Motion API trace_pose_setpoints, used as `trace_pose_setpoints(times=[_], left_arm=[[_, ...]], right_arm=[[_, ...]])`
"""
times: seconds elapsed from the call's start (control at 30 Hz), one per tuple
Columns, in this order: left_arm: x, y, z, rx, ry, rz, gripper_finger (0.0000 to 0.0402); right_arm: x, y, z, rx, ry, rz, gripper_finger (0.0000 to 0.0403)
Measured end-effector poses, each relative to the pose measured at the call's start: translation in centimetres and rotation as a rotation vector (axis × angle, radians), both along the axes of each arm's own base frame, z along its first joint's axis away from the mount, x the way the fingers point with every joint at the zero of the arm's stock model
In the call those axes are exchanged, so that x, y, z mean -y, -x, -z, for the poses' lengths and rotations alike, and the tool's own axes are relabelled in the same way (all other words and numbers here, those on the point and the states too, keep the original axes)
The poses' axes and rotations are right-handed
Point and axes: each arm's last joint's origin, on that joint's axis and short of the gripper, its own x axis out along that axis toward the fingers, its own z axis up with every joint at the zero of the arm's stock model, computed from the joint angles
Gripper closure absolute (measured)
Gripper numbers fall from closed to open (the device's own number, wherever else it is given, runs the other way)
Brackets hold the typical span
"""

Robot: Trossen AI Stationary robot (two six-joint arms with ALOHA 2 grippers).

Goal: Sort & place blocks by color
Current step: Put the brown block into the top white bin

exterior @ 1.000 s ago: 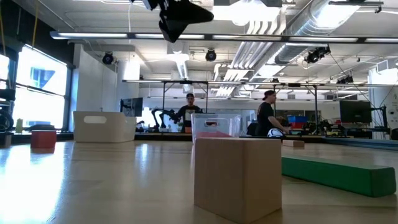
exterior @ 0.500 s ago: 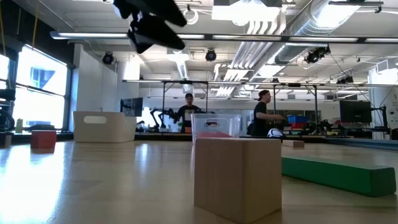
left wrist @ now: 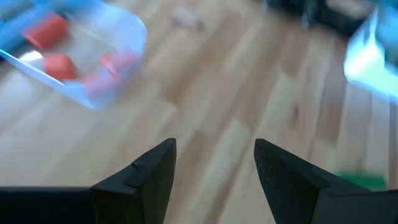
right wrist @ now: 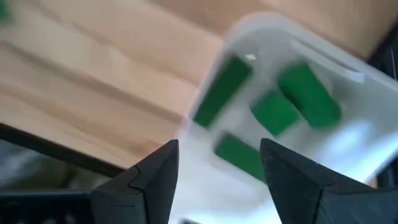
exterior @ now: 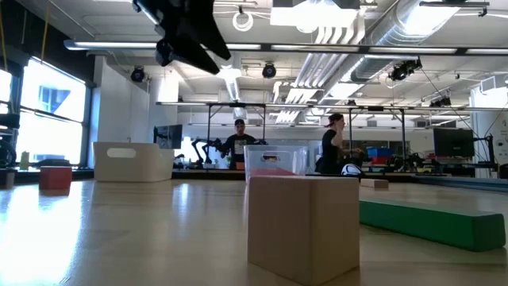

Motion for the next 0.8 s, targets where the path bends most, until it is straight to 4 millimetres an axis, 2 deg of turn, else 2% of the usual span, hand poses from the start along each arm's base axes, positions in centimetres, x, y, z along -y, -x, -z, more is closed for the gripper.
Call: trace_pose_setpoints(times=[0.23,0.47,0.8], left_arm=[[-5.1,1.7,-1.7,0.043,-0.037,-0.15,0.0197],[-9.2,3.0,-1.8,0.017,-0.02,-0.166,0.0197],[-12.8,4.9,-1.4,-0.045,-0.008,-0.157,0.0197]], right_arm=[[3.8,-1.6,-1.4,0.098,0.129,0.075,0.0194],[8.5,-4.5,-1.8,0.101,0.245,0.132,0.0194],[16.2,-7.9,-1.8,0.051,0.292,0.213,0.0194]])
